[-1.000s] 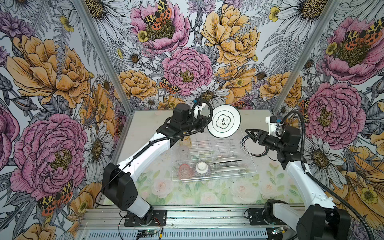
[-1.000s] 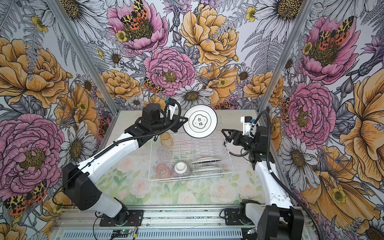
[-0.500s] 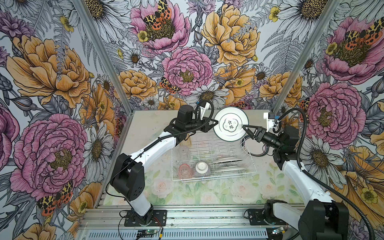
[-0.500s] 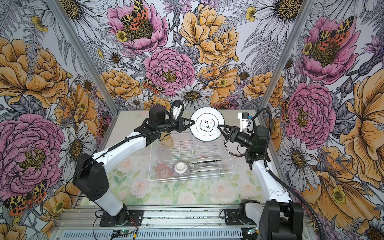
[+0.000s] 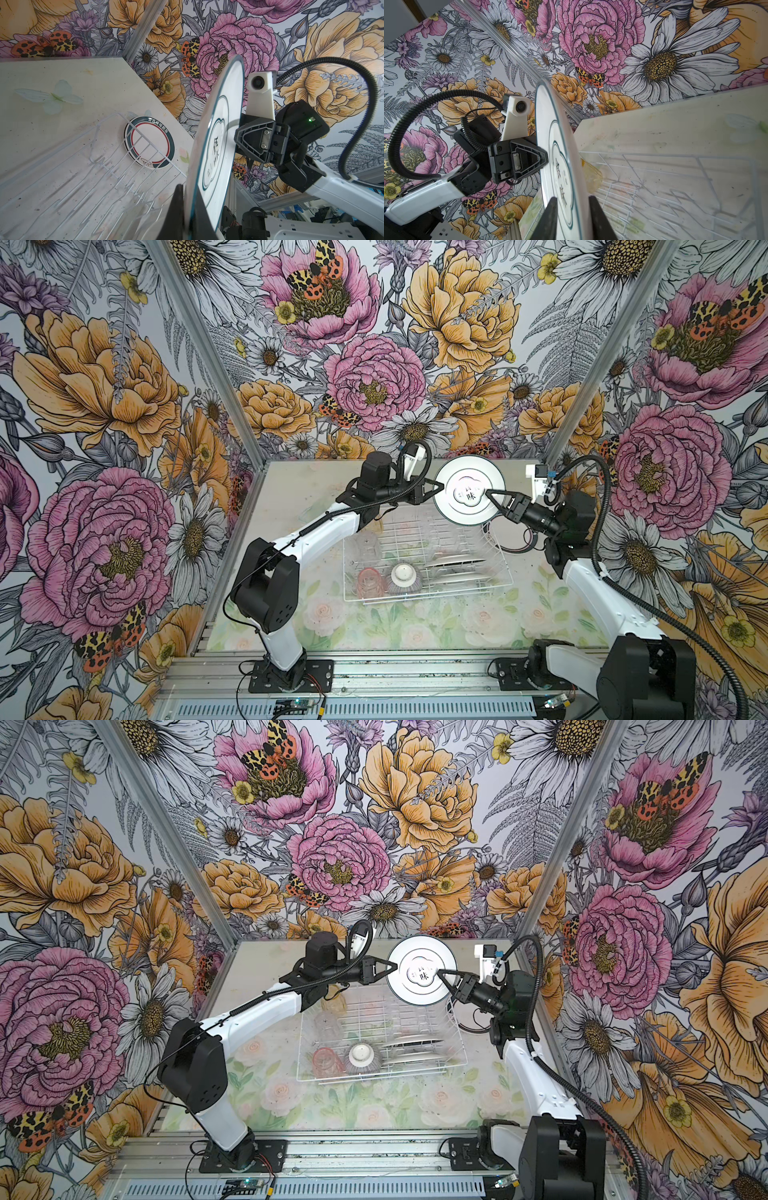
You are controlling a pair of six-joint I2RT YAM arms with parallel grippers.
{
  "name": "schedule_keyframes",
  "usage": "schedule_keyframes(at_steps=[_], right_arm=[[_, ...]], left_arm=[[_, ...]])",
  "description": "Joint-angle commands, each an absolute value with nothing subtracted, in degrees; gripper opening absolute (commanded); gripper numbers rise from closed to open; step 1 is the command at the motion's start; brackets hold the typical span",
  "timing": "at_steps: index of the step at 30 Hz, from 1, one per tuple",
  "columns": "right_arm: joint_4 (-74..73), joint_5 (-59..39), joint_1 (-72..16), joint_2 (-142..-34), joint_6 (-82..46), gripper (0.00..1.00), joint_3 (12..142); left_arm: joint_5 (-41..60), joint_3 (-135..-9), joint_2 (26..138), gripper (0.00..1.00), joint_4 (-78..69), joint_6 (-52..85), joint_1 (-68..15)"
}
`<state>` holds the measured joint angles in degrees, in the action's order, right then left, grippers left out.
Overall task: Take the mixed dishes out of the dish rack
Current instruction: 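Grasp the raised white plate's rim with the right gripper, then carry the white plate beside the rack with the right gripper while the left gripper releases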
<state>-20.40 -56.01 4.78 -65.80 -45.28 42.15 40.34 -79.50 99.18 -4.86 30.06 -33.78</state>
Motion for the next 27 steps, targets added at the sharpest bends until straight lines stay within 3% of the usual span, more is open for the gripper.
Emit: schedule_keyframes(at_steps=[1,4,9,11,15,23,27], right_arm=[[-22.4,-57.8,3.7,-65.9,-45.2,0.16,43.9],[-22.2,-57.7,3.5,-65.7,-45.2,0.00,44.0],[-21.6,-56.9,3.4,-65.1,-45.2,0.00,44.2],[-21.2,-55.7,3.5,-64.4,-45.0,0.00,44.3],[-19.2,-51.9,4.5,-63.2,-44.8,0.00,45.1],[-14.7,-46.0,16.7,-63.3,-48.2,0.00,47.4],[1.5,-39.0,21.8,-63.3,-39.4,0.00,50.9]], left_arm=[[42.5,-82.0,100.5,0.00,-9.0,31.2,-34.9],[42.9,-82.8,101.3,0.00,-9.3,31.6,-35.3],[43.3,-83.6,102.0,0.00,-9.5,31.6,-35.9],[43.3,-83.3,101.8,0.16,-9.1,31.4,-35.9],[42.1,-82.4,100.2,0.34,-5.6,28.2,-35.9],[27.8,-79.1,93.3,0.38,12.9,14.1,-35.8],[21.3,-76.1,90.0,0.38,18.6,10.6,-35.4]])
